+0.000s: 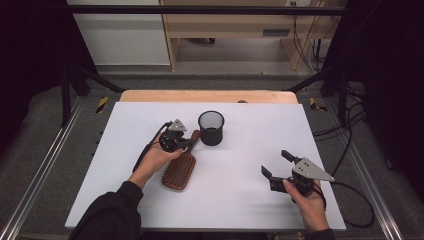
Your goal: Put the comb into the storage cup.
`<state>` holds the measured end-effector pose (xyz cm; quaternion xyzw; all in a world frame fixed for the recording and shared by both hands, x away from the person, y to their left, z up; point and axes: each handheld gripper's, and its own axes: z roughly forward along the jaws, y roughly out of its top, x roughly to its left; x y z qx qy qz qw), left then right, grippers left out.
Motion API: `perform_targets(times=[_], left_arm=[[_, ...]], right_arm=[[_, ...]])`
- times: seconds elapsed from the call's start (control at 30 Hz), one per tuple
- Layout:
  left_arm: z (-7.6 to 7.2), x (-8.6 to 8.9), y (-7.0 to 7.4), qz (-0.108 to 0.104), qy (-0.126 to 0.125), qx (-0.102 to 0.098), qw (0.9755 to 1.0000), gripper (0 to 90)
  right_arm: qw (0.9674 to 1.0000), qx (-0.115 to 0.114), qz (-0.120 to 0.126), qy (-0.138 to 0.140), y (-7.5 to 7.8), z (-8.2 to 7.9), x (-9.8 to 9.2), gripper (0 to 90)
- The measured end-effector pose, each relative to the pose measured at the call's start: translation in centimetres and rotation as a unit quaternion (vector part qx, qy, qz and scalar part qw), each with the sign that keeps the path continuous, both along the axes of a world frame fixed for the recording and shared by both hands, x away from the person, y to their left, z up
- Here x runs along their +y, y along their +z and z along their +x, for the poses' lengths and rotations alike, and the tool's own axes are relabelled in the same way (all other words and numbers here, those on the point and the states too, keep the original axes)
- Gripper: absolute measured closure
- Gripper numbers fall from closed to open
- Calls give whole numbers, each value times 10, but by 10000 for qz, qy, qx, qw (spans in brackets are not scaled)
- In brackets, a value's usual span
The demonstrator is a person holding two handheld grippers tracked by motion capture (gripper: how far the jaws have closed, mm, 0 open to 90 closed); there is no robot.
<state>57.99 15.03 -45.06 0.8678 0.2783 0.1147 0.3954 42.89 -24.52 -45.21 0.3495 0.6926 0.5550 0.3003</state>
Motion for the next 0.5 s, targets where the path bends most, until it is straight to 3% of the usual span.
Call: perform_targets(times=[0.1, 0.2, 0.37, 0.5], left_arm=[[2, -2, -2, 2, -27, 29, 10000, 900], [3, -2, -8, 186, -21, 57, 9998, 900], [5, -3, -11, 146, -55, 91, 9998, 900], [5, -5, -13, 230, -105, 99, 9996, 900]], right_arm=[[10000, 6, -10, 0, 0, 0, 0, 95], [10000, -9, -26, 5, 0, 0, 1, 96], [10000, -3, -34, -7, 0, 0, 0, 96], [10000, -2, -33, -6, 0, 0, 0, 96]])
